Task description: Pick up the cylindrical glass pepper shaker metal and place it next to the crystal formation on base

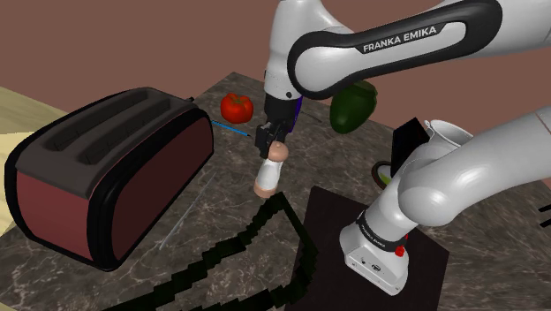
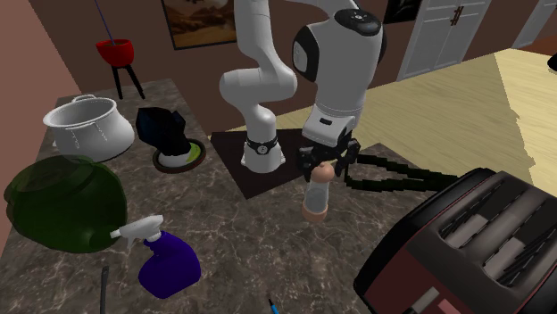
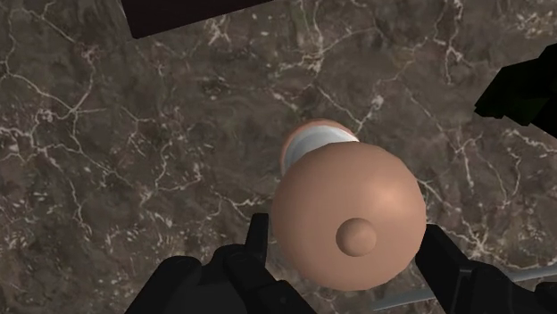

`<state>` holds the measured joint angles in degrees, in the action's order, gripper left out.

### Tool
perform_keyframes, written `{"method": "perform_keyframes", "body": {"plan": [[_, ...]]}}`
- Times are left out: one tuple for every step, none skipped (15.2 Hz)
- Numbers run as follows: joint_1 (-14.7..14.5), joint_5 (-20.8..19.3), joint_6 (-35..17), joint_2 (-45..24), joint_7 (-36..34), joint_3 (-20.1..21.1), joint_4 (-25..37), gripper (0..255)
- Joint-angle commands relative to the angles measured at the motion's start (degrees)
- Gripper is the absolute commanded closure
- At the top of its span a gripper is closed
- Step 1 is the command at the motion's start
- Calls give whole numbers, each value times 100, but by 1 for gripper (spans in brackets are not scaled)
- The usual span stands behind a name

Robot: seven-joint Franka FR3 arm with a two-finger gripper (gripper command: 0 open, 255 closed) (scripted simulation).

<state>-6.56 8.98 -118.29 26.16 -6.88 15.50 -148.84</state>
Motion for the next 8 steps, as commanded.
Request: {"method": "perform_keyframes", "body": {"plan": [[0, 0, 1, -1, 0, 0, -2, 255], [0, 0, 0, -2, 0, 0, -2, 255], [0, 0, 1, -1, 0, 0, -2, 255], [0, 0, 2, 0, 1, 0, -2, 255], [0, 0, 2, 0, 1, -1, -3, 255], [0, 0, -1, -3, -1, 1, -1, 255], [-1, -3, 89, 38, 0, -10, 48, 255], [0, -7, 178, 76, 0, -20, 99, 255]]}}
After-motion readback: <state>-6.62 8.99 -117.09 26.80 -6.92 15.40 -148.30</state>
